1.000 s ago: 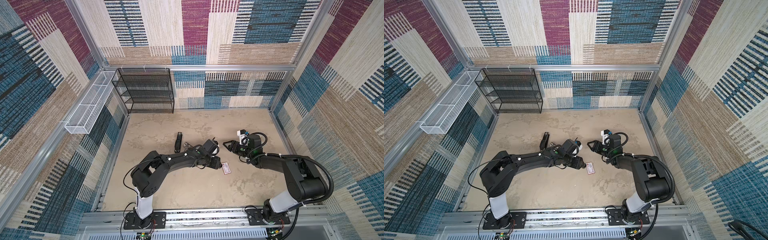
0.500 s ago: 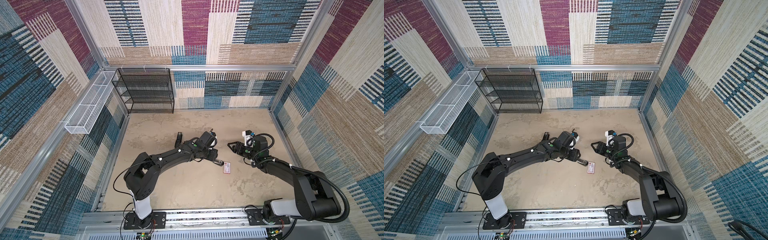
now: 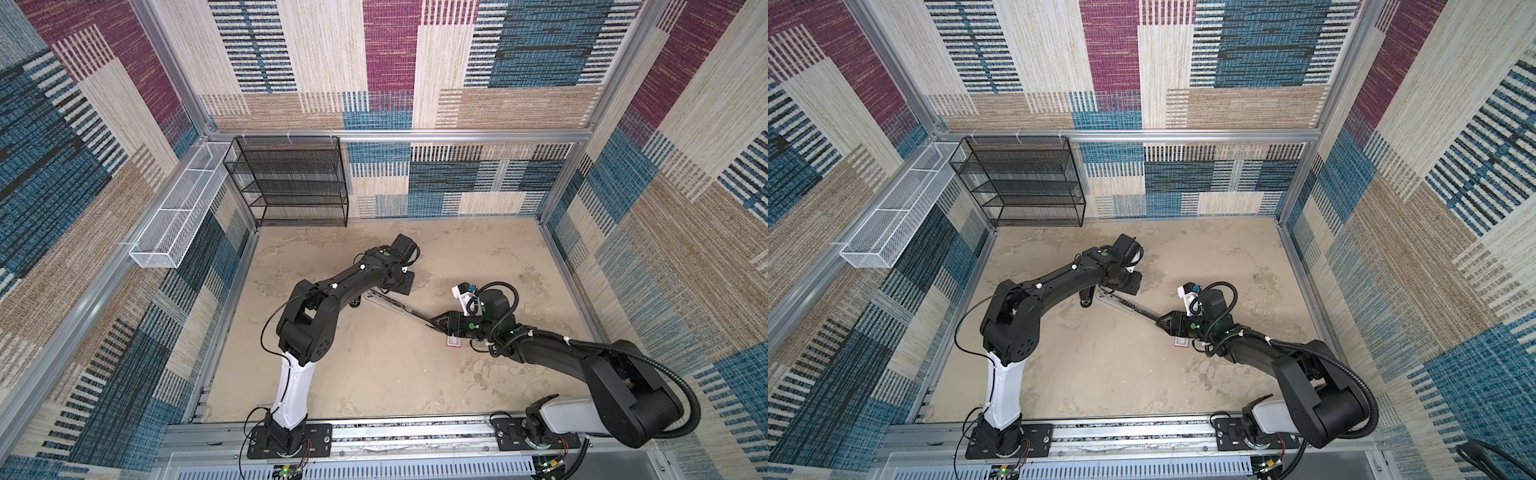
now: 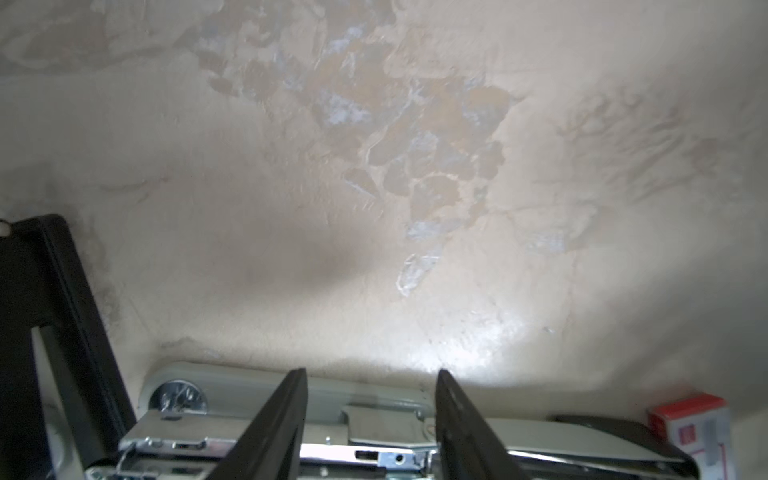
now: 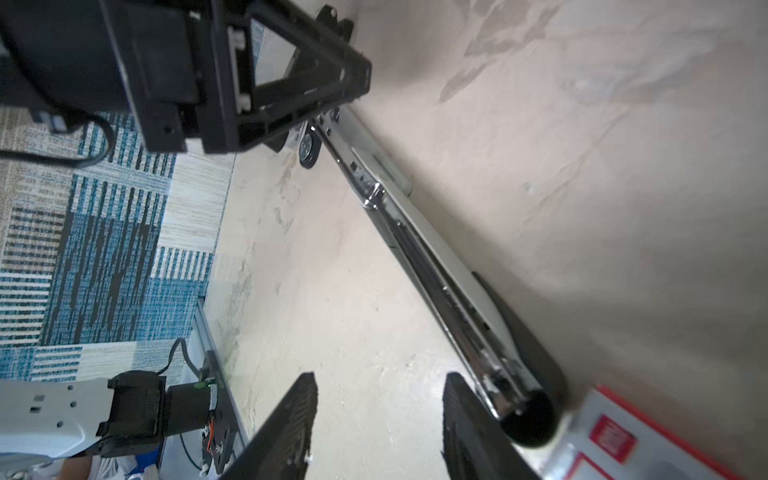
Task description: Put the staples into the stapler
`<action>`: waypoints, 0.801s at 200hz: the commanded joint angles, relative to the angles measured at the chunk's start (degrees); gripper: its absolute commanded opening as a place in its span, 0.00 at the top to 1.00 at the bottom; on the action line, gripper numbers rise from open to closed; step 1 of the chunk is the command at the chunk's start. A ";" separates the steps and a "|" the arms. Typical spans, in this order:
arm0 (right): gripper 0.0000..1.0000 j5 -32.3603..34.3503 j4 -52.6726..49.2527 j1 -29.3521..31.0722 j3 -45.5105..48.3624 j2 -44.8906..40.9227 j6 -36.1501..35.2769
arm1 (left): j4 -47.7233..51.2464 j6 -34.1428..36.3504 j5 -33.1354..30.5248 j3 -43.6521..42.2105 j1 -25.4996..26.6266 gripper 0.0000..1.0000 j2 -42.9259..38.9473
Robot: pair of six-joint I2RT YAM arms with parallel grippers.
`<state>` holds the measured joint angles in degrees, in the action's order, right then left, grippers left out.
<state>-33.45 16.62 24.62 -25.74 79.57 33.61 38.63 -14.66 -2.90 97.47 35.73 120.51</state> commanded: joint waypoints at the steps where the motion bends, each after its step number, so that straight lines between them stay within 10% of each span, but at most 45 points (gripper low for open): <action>1: 0.48 -0.90 4.15 1.32 -0.77 2.95 0.86 | 4.00 2.39 -1.37 1.50 -0.78 0.47 1.61; 160: 0.45 11.13 1.56 1.11 -16.34 21.46 1.37 | 0.18 -1.22 8.76 -15.56 -0.68 0.48 -9.39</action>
<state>-25.65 17.50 26.59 -39.92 99.26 34.46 41.80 -13.61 0.82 85.27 34.89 114.10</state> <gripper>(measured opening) 0.551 0.516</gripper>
